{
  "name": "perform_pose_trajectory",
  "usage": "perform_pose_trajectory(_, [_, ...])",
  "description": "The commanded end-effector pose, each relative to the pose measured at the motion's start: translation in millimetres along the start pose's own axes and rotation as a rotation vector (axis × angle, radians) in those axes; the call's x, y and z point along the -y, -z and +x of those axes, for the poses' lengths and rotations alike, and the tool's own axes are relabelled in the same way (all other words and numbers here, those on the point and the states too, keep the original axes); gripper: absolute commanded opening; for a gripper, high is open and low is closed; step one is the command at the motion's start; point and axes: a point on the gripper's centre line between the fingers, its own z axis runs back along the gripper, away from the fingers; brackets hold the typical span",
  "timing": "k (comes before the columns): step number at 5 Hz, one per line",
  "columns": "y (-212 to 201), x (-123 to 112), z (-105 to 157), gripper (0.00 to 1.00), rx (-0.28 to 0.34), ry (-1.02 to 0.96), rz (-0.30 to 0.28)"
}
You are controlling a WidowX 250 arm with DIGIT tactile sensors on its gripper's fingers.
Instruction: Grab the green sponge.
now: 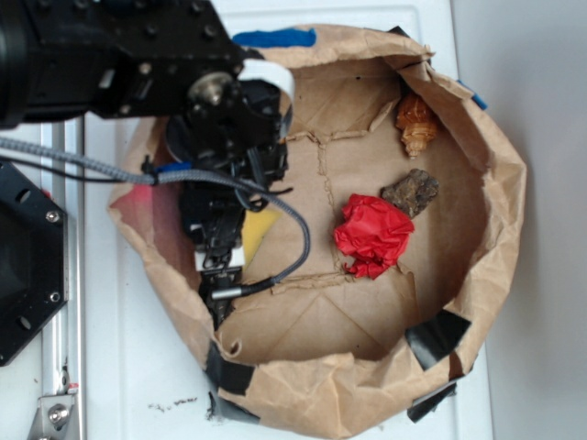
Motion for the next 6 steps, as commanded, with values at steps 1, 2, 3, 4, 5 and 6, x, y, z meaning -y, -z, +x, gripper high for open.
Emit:
perform_pose_trajectory(1, [13.5, 14.1, 9.2, 1.0, 0.067, -0.004, 0.047])
perform_pose_trajectory(2, [15.6, 16.8, 11.5, 1.0, 0.071, -0.011, 0.055])
perform_pose_trajectory(3, [0.7, 15.4, 16.6, 1.0, 0.044, -0.042, 0.014])
perform_pose_trajectory(4, [-7.6, 13.4, 18.5, 1.0, 0.04, -0.048, -0.008])
perform_pose_trajectory(5, [-6.2, 14.3, 19.7, 1.0, 0.043, -0.053, -0.004])
perform_pose_trajectory(6, [-5.5, 16.3, 21.3, 1.0, 0.04, -0.06, -0.002])
